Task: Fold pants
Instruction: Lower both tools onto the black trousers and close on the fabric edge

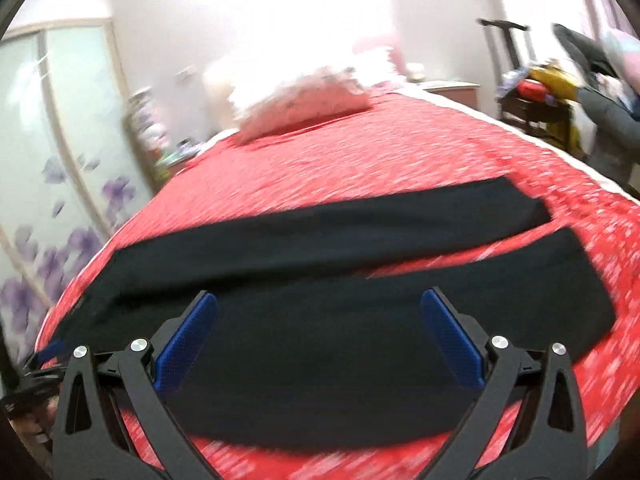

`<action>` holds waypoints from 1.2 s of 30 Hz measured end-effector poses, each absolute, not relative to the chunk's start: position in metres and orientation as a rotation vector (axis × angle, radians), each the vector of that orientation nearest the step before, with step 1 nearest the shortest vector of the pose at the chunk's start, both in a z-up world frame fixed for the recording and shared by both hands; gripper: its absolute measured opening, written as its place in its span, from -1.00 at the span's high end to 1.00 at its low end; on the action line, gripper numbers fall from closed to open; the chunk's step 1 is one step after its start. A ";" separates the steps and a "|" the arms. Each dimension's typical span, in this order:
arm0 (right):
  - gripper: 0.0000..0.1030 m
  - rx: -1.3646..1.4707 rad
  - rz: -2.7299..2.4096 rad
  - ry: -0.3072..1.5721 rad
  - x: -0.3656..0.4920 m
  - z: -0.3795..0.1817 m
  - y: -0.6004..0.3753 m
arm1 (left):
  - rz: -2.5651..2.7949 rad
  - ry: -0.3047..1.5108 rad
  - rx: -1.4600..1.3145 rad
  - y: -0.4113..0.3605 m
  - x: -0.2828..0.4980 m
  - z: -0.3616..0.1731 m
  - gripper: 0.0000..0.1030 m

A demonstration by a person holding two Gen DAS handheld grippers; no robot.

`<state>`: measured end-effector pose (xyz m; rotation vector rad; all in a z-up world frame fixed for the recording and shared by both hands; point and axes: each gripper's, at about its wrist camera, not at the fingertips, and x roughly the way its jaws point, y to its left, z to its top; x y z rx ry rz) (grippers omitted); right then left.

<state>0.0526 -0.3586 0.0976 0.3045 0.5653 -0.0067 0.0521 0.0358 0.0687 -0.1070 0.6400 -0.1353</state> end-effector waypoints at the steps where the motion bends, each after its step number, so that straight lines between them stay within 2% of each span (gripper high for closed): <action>1: -0.97 0.324 -0.026 0.575 0.064 0.100 -0.377 | -0.147 0.616 -0.152 0.040 0.060 0.073 -0.96; 7: -0.97 0.519 -0.149 0.673 0.144 0.093 -0.492 | -0.142 0.597 -0.208 0.028 0.119 0.082 -0.96; 12: -0.97 0.565 -0.221 0.717 0.199 0.077 -0.549 | -0.232 0.632 -0.303 0.020 0.154 0.057 -0.96; 14: -0.76 0.588 -0.242 0.728 0.218 0.070 -0.567 | -0.234 0.652 -0.291 0.016 0.160 0.044 -0.96; 18: -0.63 0.564 -0.291 0.770 0.256 0.060 -0.595 | -0.259 0.726 -0.288 0.011 0.175 0.023 -0.96; 20: -0.50 0.524 -0.321 0.787 0.271 0.054 -0.602 | -0.287 0.778 -0.288 0.010 0.181 0.014 -0.96; 23: -0.44 0.509 -0.361 0.816 0.290 0.038 -0.614 | -0.308 0.832 -0.311 0.015 0.189 0.001 -0.96; 25: -0.30 0.514 -0.390 0.828 0.296 0.028 -0.621 | -0.316 0.829 -0.326 0.020 0.188 0.000 -0.96; 31: -0.25 0.541 -0.435 0.840 0.304 0.004 -0.636 | -0.285 0.844 -0.247 0.008 0.188 -0.004 -0.96; 33: 0.03 0.514 -0.448 0.837 0.305 0.005 -0.634 | -0.277 0.853 -0.233 0.006 0.188 -0.006 -0.96; 35: 0.48 0.490 -0.460 0.841 0.306 0.005 -0.632 | -0.271 0.862 -0.217 0.003 0.189 -0.005 -0.96; 36: 0.61 0.483 -0.447 0.838 0.305 0.007 -0.631 | -0.266 0.868 -0.205 0.001 0.189 -0.005 -0.96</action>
